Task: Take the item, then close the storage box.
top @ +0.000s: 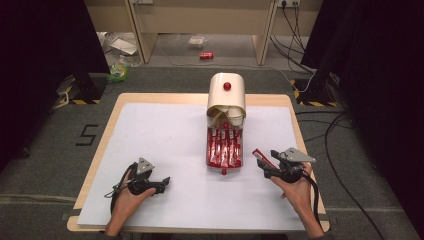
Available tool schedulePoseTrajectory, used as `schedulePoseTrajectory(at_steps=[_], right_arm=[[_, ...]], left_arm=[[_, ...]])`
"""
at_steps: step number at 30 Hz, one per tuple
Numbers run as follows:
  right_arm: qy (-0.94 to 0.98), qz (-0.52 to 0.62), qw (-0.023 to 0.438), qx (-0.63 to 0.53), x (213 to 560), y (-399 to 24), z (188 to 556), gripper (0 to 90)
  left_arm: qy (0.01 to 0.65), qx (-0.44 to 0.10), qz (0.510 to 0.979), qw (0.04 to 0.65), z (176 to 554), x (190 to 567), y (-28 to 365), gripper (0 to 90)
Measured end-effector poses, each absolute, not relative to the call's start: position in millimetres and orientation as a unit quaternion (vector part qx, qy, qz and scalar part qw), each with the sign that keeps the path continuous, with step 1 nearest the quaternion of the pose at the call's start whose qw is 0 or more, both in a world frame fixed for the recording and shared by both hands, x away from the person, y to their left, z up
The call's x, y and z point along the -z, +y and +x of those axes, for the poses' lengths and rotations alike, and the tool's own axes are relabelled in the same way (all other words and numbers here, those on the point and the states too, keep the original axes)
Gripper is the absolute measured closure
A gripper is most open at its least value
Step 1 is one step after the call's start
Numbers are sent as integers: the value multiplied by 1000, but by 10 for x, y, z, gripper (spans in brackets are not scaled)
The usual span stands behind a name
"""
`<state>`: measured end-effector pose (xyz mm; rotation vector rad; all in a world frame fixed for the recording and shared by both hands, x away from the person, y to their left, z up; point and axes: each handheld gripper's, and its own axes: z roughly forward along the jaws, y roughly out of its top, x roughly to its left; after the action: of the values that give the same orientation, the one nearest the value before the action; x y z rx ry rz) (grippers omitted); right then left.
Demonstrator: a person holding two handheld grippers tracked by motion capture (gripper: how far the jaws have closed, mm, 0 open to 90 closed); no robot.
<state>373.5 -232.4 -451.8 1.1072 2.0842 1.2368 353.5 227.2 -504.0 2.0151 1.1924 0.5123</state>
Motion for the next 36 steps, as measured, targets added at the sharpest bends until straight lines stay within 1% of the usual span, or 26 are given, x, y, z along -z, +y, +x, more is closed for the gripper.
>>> schedulePoseTrajectory(at_steps=[9, 16, 19, 36], right_arm=[[767, 390, 237, -450, 4534, -2246, 3662, 330], [772, 379, 228, -457, 4552, -2169, 3576, 321], [769, 382, 225, -461, 4565, -2140, 3546, 298], [765, 370, 218, -480, 4533, -2037, 3399, 293]], left_arm=[[464, -199, 783, 364, 3536, 5040, 2272, 131], [464, -199, 783, 363, 3537, 5040, 2271, 130], [464, -199, 783, 363, 3537, 5040, 2271, 130], [464, -199, 783, 363, 3536, 5039, 2271, 130]])
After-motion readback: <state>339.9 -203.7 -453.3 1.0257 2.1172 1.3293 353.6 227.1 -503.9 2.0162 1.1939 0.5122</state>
